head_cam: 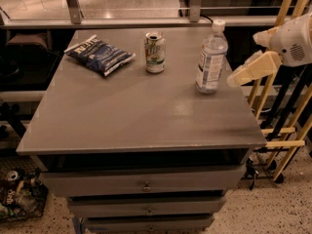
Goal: Pick blue plastic bottle
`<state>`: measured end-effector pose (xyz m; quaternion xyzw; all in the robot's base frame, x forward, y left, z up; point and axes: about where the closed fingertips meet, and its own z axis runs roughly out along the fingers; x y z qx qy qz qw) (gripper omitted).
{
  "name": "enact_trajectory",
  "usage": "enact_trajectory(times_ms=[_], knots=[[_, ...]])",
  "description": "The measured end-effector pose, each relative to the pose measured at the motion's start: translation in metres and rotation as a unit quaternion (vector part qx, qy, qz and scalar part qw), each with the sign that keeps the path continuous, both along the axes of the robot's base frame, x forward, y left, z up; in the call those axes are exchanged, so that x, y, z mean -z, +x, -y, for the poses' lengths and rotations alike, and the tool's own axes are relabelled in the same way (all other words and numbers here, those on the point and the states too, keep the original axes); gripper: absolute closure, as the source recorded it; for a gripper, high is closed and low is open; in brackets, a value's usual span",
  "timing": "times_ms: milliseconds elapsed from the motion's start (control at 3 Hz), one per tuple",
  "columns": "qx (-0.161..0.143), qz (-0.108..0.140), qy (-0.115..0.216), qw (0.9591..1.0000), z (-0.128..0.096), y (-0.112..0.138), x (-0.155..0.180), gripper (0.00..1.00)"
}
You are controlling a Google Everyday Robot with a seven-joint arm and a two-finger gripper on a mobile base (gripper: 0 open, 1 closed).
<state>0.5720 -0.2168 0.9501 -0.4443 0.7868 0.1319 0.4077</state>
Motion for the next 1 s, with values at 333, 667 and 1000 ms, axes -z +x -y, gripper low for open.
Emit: enact_trajectory(times_ms=[333, 667, 1000], knots=[[-0.006, 0.007, 0.043, 0.999, -0.009, 0.02, 0.007, 0.0], [-0.012, 0.008, 0.072, 0.9973, -0.017, 0.033, 0.013, 0.0], [-0.037, 0.005, 0.089, 0.9954, -0.033, 0.043, 0.017, 0.0]])
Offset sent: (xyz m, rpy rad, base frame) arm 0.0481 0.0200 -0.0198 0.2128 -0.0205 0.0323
